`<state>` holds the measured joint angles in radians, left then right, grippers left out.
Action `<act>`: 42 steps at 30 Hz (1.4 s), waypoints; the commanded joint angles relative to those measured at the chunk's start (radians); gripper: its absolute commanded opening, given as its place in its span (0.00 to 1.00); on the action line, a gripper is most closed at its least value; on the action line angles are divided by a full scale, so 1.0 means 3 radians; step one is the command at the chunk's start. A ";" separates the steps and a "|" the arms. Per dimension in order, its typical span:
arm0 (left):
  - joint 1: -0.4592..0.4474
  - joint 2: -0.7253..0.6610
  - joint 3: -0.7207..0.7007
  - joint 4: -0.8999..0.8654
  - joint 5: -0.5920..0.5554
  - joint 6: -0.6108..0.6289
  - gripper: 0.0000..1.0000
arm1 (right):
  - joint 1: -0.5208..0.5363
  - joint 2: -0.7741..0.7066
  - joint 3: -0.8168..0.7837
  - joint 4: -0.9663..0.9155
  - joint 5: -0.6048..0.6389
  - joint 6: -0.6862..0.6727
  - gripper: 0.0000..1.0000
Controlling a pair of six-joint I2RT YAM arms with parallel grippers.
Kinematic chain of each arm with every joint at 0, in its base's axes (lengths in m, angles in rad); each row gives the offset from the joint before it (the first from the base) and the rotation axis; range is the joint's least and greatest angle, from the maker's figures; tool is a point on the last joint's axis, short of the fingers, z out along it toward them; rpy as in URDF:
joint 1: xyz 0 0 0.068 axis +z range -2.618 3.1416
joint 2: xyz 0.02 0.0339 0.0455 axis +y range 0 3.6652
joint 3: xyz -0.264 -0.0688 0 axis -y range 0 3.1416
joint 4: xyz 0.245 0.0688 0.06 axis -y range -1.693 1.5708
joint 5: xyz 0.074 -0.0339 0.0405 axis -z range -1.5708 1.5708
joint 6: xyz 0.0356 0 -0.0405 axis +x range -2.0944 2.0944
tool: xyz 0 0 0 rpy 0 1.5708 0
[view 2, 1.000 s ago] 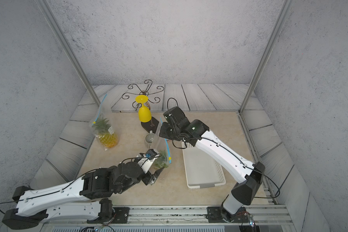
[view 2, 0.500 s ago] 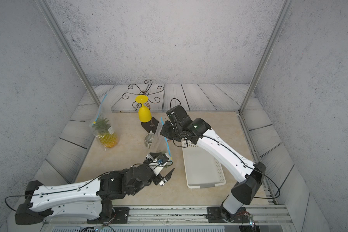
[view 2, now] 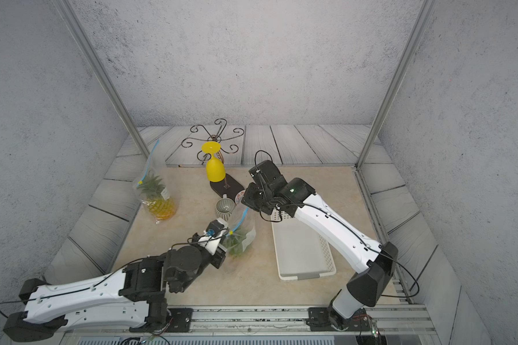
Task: Open the zip-top bag and take out the pineapple
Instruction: Adjust the zipper food storage bag at the center of the board, then unzip the zipper on the zipper food storage bag.
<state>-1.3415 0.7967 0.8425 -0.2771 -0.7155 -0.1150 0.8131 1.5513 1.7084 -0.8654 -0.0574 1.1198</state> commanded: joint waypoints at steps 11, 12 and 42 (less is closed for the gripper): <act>0.1377 -0.0711 -0.0112 -0.0644 0.1404 -0.0119 0.00 | 0.0146 -0.0573 -0.0489 0.0084 0.0197 0.0179 0.00; 0.1389 -0.0686 -0.0132 -0.0585 0.1387 -0.0103 0.00 | 0.0160 -0.0582 -0.0499 0.0073 0.0217 0.0175 0.00; 0.2012 -0.0655 -0.0165 -0.0660 0.2716 0.0446 0.00 | 0.0194 -0.0914 -0.1184 0.1180 -0.1750 -0.5458 0.67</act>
<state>-0.7471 0.6037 0.7681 -0.4385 0.0723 -0.0154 0.8757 1.2007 1.3060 -0.4419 -0.4522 -0.3302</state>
